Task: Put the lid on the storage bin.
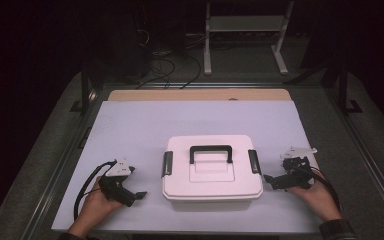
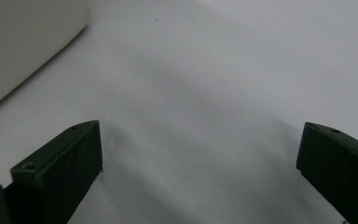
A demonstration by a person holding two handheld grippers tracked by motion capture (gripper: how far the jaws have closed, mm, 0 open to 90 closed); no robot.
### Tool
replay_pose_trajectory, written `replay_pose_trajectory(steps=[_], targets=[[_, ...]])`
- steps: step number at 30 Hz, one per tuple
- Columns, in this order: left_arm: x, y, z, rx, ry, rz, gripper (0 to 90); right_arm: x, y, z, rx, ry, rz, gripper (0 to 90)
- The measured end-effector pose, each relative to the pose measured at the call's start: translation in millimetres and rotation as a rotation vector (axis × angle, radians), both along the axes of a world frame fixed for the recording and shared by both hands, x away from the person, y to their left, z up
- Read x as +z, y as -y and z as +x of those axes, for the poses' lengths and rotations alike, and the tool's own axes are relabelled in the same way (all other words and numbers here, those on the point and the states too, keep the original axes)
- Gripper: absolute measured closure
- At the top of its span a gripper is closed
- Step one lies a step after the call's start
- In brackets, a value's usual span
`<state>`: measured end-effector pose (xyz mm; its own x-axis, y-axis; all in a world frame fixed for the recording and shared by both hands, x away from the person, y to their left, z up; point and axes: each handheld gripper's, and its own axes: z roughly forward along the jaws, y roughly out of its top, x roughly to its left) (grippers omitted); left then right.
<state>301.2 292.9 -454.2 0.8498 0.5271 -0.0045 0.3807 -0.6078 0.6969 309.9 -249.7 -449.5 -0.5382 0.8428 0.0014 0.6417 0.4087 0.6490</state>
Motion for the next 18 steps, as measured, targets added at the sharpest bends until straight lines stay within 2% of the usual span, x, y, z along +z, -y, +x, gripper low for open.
replay_pose_trajectory(steps=[5, 12, 18], targets=[[-0.1, 0.0, 0.1, 0.0, 0.001, -0.001, 0.0, -5.4, 0.2, -3.6, -0.017, 0.006, 0.004, 0.1], [0.0, 0.0, 0.0, 0.0, 0.0, 0.0, 0.0, -9.6, 3.1, -7.6, -0.033, 0.03, 0.04, 0.1], [0.0, 0.0, 0.0, 0.0, 0.0, 0.0, 0.0, -9.9, 3.0, -8.2, -0.036, 0.032, 0.039, 0.1]])
